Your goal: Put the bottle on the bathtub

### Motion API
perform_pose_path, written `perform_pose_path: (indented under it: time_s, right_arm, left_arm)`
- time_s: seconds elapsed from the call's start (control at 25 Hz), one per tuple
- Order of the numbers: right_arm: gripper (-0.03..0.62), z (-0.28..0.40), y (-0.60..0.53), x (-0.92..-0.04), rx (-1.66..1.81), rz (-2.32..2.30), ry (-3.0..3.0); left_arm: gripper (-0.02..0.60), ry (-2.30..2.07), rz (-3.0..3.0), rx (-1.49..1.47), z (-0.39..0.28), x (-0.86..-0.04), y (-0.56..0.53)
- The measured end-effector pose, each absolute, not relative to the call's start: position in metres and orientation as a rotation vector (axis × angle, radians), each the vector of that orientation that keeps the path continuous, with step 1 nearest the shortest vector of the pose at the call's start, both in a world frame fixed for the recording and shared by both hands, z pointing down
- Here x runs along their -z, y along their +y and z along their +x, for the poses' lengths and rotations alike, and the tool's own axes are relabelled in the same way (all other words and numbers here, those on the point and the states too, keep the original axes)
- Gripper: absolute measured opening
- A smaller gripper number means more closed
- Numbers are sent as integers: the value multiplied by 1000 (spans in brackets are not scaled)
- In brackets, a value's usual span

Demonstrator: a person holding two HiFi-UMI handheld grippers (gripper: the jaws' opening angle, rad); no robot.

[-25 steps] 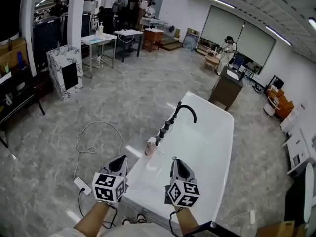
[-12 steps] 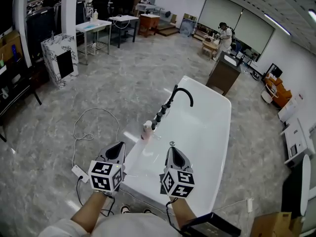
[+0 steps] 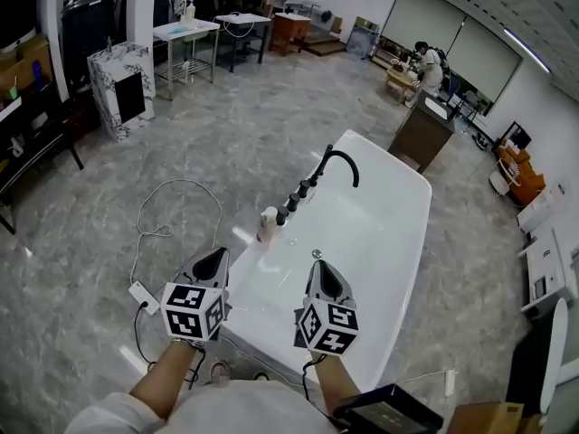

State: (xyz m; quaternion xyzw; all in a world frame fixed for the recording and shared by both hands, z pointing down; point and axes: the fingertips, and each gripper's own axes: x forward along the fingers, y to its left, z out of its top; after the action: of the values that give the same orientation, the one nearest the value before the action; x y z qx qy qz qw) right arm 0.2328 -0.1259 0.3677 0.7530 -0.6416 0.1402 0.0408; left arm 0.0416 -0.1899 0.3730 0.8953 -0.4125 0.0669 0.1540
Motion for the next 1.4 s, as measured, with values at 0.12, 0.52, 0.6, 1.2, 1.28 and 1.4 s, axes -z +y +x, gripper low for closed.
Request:
perform_pose_path:
  time_s: [0.12, 0.52, 0.6, 1.2, 1.28, 1.4]
  right_arm:
    - [26, 242, -125, -368, -432, 2294, -1992]
    - [26, 261, -123, -376, -491, 2176, -2090]
    - [26, 262, -123, -378, -501, 2170, -2092]
    - [26, 242, -143, -384, -473, 2122, -2092]
    - [26, 239, -144, -385, -477, 2120, -2089]
    - [26, 235, -145, -384, -476, 2122, -2082]
  left_arm:
    - [3, -1211, 2553, -207, 48, -376, -182]
    - [3, -1351, 2480, -212, 55, -379, -169]
    - [3, -1358, 2444, -219, 51, -387, -167]
    - [3, -1374, 2438, -257, 29, -399, -184]
    - [3, -1375, 2434, -257, 25, -400, -186]
    - [3, -1371, 2438, -256, 22, -399, -187]
